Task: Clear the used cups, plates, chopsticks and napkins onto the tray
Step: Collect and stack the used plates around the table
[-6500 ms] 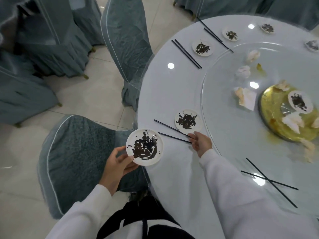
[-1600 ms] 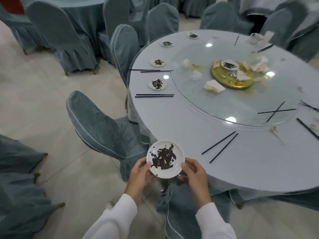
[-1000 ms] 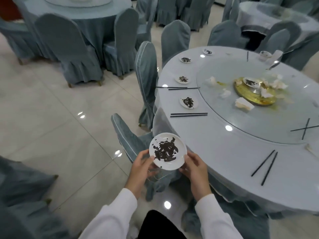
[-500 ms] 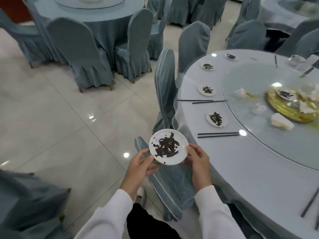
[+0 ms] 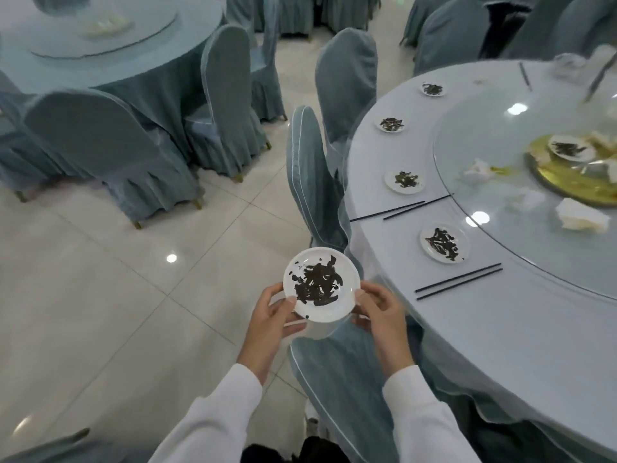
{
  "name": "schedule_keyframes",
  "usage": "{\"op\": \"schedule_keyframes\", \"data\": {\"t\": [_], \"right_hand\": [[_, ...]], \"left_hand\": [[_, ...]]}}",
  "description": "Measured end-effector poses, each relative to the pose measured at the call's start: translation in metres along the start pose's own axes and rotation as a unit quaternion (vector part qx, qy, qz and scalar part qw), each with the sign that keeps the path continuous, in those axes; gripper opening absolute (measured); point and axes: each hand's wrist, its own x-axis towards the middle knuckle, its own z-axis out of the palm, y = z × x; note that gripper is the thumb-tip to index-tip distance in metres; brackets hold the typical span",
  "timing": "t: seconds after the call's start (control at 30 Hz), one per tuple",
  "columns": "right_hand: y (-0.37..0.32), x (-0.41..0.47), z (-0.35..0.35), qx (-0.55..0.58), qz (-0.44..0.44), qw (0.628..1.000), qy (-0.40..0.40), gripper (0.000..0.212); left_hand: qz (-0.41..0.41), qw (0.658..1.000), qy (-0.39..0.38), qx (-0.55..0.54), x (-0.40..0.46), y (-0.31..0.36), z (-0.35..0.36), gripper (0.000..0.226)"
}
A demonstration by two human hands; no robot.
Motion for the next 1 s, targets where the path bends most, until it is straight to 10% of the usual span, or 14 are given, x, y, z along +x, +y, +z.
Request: {"op": "schedule_keyframes", "data": {"t": [1.0], "right_hand": [[-0.036, 0.133, 0.131, 0.137, 0.005, 0.924, 0.356, 0.016]], "left_hand": [[-0.104, 0.943, -0.313, 0.054, 0.323, 0.103, -0.01, 0.034]]}}
